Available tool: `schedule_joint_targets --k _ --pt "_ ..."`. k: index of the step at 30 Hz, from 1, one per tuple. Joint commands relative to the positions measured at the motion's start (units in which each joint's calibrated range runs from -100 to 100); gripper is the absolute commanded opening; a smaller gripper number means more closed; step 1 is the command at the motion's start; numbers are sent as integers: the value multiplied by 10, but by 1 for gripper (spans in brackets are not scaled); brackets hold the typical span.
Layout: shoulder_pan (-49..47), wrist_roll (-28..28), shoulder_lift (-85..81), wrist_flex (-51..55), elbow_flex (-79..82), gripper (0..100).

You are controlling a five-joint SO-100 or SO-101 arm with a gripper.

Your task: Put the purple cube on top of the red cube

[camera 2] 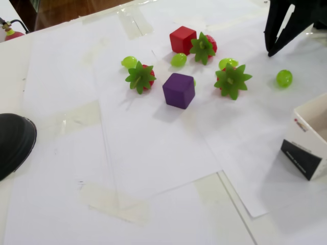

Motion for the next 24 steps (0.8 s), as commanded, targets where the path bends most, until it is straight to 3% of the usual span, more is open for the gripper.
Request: schedule_joint_targets --k 1,11,24 --pt "17 5 -1 11 -95 0" --pt "65 63 68 54 -292 0" --pt "70 112 402 60 -595 0"
